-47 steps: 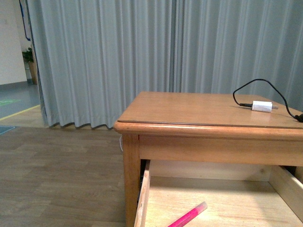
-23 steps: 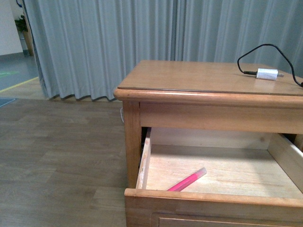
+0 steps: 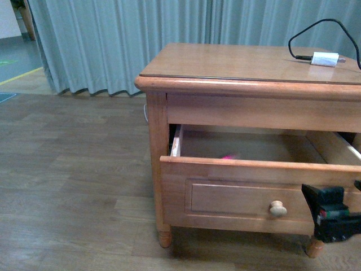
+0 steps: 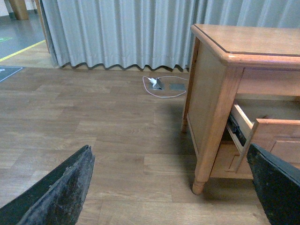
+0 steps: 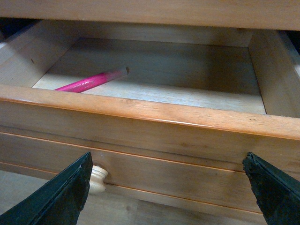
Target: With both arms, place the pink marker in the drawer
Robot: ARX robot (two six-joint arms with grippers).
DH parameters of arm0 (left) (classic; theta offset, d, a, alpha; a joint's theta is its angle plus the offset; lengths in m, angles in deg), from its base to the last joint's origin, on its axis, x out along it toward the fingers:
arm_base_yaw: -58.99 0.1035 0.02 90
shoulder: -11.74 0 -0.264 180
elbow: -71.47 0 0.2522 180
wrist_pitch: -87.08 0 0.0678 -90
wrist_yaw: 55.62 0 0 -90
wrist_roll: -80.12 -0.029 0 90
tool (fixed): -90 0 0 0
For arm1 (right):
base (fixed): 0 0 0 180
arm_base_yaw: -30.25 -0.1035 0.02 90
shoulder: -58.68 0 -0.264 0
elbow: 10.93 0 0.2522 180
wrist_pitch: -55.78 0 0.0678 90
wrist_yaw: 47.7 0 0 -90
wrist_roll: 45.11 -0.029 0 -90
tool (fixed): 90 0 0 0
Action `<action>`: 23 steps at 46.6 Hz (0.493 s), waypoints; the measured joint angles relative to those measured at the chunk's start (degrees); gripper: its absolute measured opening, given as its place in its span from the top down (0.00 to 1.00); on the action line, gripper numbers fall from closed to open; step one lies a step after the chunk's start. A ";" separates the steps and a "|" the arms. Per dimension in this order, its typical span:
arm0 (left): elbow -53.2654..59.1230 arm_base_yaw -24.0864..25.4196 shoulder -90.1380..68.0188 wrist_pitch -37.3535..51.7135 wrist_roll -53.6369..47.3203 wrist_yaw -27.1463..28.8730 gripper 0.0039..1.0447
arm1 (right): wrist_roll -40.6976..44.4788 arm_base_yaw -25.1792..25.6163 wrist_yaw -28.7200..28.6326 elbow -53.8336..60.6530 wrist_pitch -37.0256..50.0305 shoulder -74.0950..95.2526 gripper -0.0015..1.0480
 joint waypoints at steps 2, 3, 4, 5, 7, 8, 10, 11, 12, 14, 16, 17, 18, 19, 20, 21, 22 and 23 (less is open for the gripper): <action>0.00 0.00 0.00 0.00 0.00 0.02 0.06 | -0.31 -0.20 1.20 -3.19 -1.44 1.44 0.08; 0.00 0.00 0.00 0.00 -0.02 0.00 0.06 | -0.57 -0.33 1.88 -5.09 -2.29 2.32 0.08; 0.00 0.00 0.00 0.00 0.00 0.00 0.06 | -0.61 -0.42 2.36 -6.45 -2.95 2.97 0.08; 0.00 0.00 0.00 0.00 -0.02 0.00 0.06 | -0.79 -0.52 3.08 -8.39 -3.82 3.91 0.08; 0.00 0.00 0.00 0.00 0.00 0.00 0.06 | -0.79 -0.61 4.28 -11.54 -5.11 5.57 0.08; 0.00 0.00 0.00 0.00 -0.02 0.00 0.06 | -0.81 -0.68 4.98 -13.42 -5.88 6.60 0.08; 0.00 0.00 0.00 0.00 -0.02 0.00 0.06 | -0.90 -0.70 6.14 -16.41 -6.99 8.33 0.08; 0.00 0.00 0.00 0.00 -0.02 0.00 0.06 | -0.98 -0.70 6.54 -17.59 -7.41 9.01 0.08; 0.00 0.00 0.00 0.00 0.00 0.00 0.06 | -1.01 -0.70 7.02 -18.71 -7.78 9.64 0.08; 0.00 0.00 0.00 0.00 -0.02 0.00 0.06 | -1.07 -0.70 7.67 -20.28 -8.31 10.58 0.08; 0.00 0.00 0.00 0.00 -0.02 0.00 0.06 | -1.07 -0.70 8.57 -22.27 -9.09 11.74 0.08; 0.00 0.00 0.00 0.00 0.00 0.00 0.06 | -1.07 -0.70 8.81 -22.75 -9.27 12.04 0.08; 0.00 0.00 0.00 0.00 0.00 0.00 0.06 | -1.18 -0.68 9.18 -23.65 -9.62 12.50 0.08; 0.00 0.00 0.00 0.00 -0.02 0.00 0.06 | -1.22 -0.66 9.53 -24.52 -9.99 13.00 0.08; 0.00 0.00 0.00 0.00 0.00 0.00 0.06 | -1.22 -0.66 9.70 -24.94 -10.19 13.18 0.08; 0.00 0.00 0.00 0.00 0.00 0.00 0.06 | -1.22 -0.61 10.03 -25.73 -10.56 13.64 0.08; 0.00 0.00 0.00 0.00 -0.02 0.00 0.06 | -1.33 -0.57 10.45 -26.40 -10.91 13.97 0.08; 0.00 0.00 0.00 0.00 0.00 0.00 0.06 | -1.44 -0.57 10.67 -26.67 -11.08 14.12 0.08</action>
